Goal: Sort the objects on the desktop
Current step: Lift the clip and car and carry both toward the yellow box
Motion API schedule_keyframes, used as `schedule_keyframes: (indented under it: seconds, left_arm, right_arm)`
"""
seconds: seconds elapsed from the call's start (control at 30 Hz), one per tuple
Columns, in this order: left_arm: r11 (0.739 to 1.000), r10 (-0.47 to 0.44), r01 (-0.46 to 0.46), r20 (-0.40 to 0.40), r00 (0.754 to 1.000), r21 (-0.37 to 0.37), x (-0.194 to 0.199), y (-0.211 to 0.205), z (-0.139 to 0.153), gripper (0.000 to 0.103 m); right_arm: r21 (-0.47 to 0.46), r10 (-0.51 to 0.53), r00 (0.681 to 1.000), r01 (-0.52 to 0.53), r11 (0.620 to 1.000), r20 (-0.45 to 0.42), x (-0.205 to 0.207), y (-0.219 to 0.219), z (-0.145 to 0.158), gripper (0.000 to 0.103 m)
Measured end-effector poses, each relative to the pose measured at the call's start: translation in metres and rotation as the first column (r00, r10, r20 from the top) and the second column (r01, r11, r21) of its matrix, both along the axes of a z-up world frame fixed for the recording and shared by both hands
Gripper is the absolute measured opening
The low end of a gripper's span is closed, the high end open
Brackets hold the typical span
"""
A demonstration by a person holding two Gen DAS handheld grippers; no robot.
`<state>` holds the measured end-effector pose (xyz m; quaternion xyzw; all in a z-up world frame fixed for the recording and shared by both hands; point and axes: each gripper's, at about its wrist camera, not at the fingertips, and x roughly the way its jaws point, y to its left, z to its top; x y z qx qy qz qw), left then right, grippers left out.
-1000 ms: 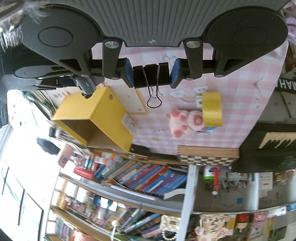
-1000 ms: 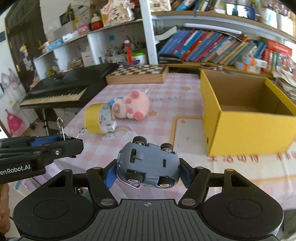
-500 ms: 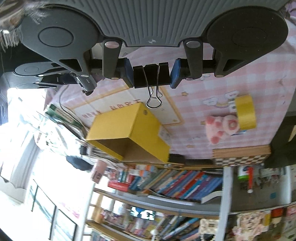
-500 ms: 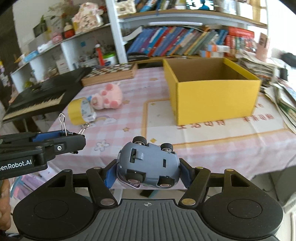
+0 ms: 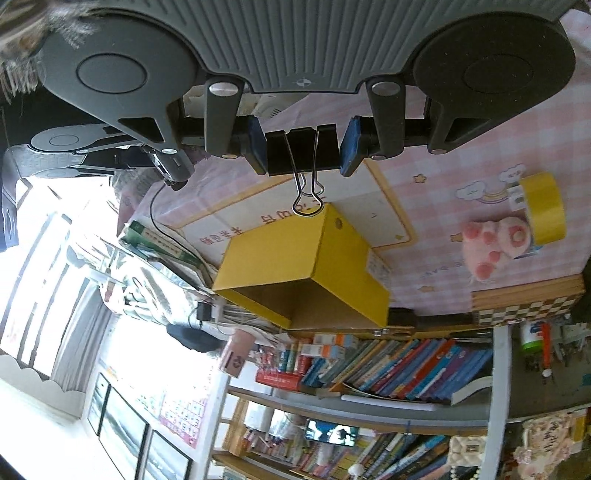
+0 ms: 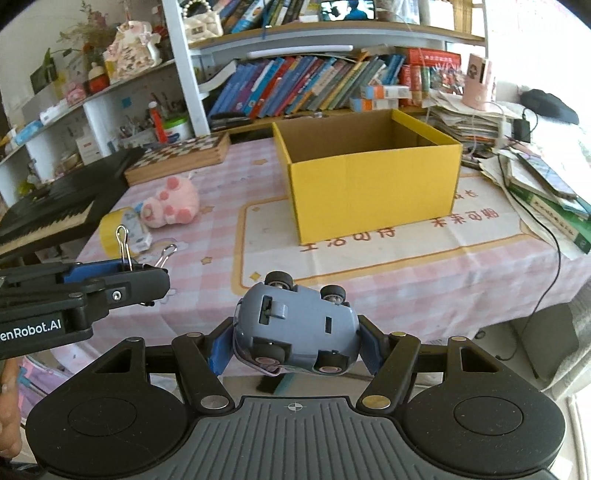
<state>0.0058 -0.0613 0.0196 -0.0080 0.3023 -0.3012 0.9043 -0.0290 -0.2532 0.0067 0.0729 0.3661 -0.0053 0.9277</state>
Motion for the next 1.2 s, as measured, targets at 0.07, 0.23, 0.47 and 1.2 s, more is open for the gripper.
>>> schedule_keyframes:
  seconds: [0.07, 0.23, 0.47, 1.2]
  left_arm:
    - [1.0, -0.018, 0.018, 0.001, 1.0, 0.006, 0.0, -0.008, 0.0, 0.039]
    - [0.999, -0.039, 0.038, 0.004, 0.999, 0.013, 0.004, -0.024, 0.001, 0.039]
    - [0.997, -0.071, 0.071, -0.006, 0.997, 0.025, 0.013, -0.052, 0.001, 0.039]
    - [0.997, -0.071, 0.072, -0.036, 0.997, 0.033, 0.049, -0.133, -0.005, 0.039]
  right_arm:
    - [0.005, -0.011, 1.0, 0.011, 1.0, -0.002, 0.0, -0.006, 0.0, 0.068]
    - [0.005, -0.023, 1.0, 0.023, 1.0, 0.002, 0.001, -0.02, 0.001, 0.068]
    - [0.015, -0.046, 0.999, 0.046, 0.999, -0.005, 0.006, -0.045, -0.001, 0.068]
    - [0.02, -0.006, 0.998, 0.007, 1.0, -0.057, 0.049, -0.12, -0.007, 0.068]
